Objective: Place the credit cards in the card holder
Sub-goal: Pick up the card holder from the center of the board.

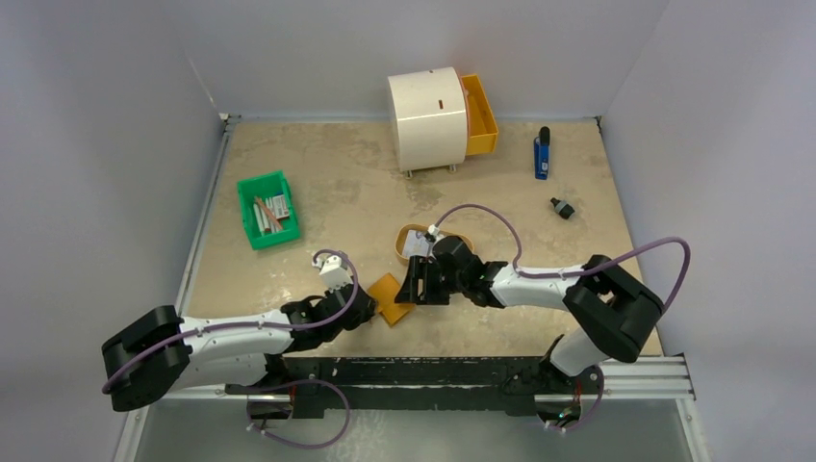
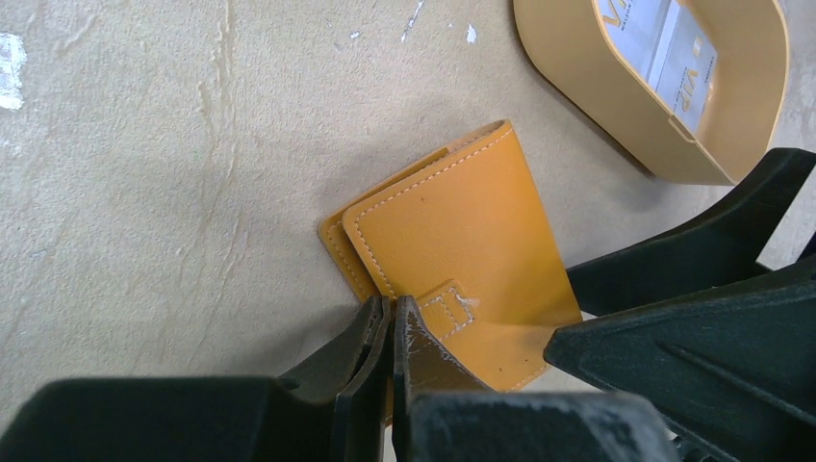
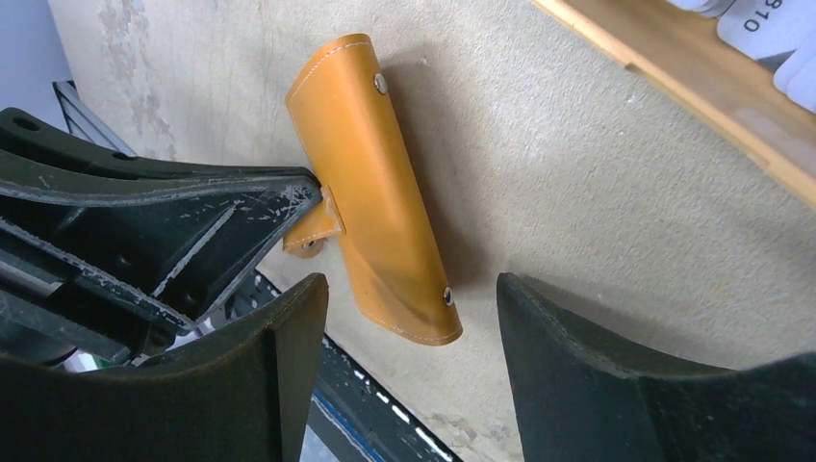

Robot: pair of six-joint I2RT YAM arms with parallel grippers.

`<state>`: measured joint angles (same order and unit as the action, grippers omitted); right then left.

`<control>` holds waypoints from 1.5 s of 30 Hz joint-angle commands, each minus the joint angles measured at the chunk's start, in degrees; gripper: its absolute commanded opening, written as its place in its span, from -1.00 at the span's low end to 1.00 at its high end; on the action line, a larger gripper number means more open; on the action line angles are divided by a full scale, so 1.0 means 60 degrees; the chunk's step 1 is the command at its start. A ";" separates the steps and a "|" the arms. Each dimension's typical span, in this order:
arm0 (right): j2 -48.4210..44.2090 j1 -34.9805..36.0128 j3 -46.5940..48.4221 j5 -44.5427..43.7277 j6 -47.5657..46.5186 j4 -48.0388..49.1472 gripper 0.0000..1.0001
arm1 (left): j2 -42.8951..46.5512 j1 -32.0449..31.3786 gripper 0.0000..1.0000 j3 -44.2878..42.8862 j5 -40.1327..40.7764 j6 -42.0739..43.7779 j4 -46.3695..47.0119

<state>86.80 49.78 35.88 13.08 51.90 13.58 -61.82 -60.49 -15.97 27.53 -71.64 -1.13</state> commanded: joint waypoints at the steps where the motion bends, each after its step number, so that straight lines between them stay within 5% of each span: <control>1: 0.0169 -0.0112 -0.0067 0.0276 -0.0023 0.0709 0.35 | -0.0476 0.0029 -1.00 0.0277 0.0114 -0.0043 -0.1589; 23: 0.1191 -0.0577 -0.0128 0.1893 -0.0399 0.2410 0.25 | -0.0803 0.0024 -1.00 0.0230 0.0154 -0.0269 -0.1728; 45: 0.1505 -0.0430 -0.1404 0.2722 0.1023 0.4724 -0.02 | -0.0994 0.0018 -1.00 0.0244 0.0187 -0.0483 -0.1812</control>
<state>96.90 46.74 30.72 27.66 54.43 37.36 -64.51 -60.51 -16.71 28.60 -75.94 -0.93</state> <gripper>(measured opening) 0.511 0.024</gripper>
